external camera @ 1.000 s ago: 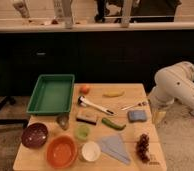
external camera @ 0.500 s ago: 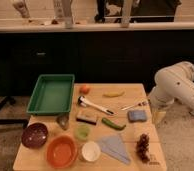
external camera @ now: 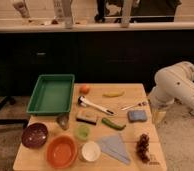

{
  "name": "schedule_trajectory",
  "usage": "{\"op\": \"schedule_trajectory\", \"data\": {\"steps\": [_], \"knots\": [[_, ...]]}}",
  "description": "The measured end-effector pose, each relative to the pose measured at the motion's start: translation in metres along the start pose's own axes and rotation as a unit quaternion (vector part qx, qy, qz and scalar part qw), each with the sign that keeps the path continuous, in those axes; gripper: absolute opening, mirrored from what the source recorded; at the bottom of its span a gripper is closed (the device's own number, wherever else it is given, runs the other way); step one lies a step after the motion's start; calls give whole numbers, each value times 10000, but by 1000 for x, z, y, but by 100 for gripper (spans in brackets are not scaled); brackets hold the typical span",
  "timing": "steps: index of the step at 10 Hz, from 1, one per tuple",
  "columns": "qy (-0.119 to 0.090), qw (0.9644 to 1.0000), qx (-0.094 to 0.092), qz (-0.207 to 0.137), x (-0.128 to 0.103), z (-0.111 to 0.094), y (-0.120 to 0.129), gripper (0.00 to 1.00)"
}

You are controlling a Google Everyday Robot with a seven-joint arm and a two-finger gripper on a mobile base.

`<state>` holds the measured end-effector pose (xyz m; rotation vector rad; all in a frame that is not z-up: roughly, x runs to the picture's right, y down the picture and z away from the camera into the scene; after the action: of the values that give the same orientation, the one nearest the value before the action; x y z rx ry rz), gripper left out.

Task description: Place apple in paper cup

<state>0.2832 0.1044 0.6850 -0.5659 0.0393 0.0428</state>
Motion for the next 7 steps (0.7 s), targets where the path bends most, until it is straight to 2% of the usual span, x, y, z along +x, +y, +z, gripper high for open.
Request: {"op": "schedule_trajectory", "data": {"steps": [2,4,5,6,7], "knots": [[-36,10000,-5,-75,0,-1,-1,80],[-249,9970,-69,-736,-13,1,-12,80],[-400,9902,-111,-1332,-22,3,-21,80],[-532,9803,-190,-1894,-31,6,-30,80],[-678,9688,-238,-2372,-49,9,-41,80]]}}
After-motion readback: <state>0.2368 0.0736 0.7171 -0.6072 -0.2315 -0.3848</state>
